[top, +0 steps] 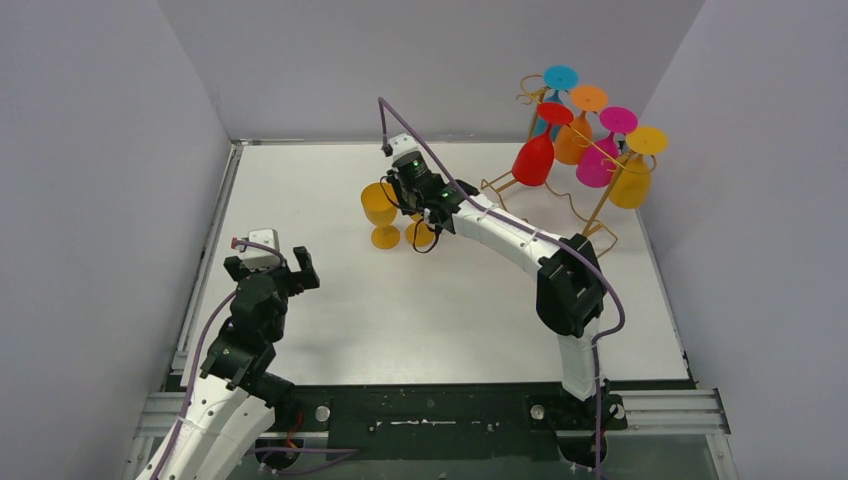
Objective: Take the wine glass off the wine glass rack
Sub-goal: Place the wine glass at the center of the board, then pick up the wine glass from the wine rack.
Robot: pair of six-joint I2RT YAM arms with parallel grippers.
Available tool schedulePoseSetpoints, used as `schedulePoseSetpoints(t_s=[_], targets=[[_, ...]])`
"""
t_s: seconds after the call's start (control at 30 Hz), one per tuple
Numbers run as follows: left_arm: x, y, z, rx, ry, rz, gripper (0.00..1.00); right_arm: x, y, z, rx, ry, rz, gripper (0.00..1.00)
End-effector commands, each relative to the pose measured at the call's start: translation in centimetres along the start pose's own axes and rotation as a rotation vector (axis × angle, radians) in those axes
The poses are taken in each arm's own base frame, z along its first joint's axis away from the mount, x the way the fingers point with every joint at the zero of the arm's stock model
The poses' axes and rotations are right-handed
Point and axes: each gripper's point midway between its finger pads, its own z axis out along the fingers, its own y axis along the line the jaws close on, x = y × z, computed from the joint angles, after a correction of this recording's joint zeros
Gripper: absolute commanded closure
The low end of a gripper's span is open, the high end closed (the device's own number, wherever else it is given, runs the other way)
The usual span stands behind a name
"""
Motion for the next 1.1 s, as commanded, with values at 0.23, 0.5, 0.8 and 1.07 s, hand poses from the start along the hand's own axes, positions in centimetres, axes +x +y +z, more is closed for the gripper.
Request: schedulePoseSetpoints(t_s=[0.23, 0.5, 0.8, 1.07], targets=[[-1.2, -0.3, 0.3, 0.017, -0.047, -0.019, 0.05, -5.0, -0.5, -2.8, 0.029, -0.107, 0.002, 0.79], [-1.1, -0.2, 0.4, 0.007, -0.044, -0.024, 0.05, -8.6, -0.5, -7.0, -0.024, -0.208, 0.059, 0.75], [-1.1, -0.1, 0.5, 0.006, -0.044, -0.026, 0.05, -14.2, -5.6, -15.6, 0.042, -0.443, 0.166, 0.52], [-1.2, -0.2, 0.4, 0.015, -0.047, -0.033, 0.05, -14.2, -19.4, -19.9, 0.018, -0.486, 0.656, 0.39]])
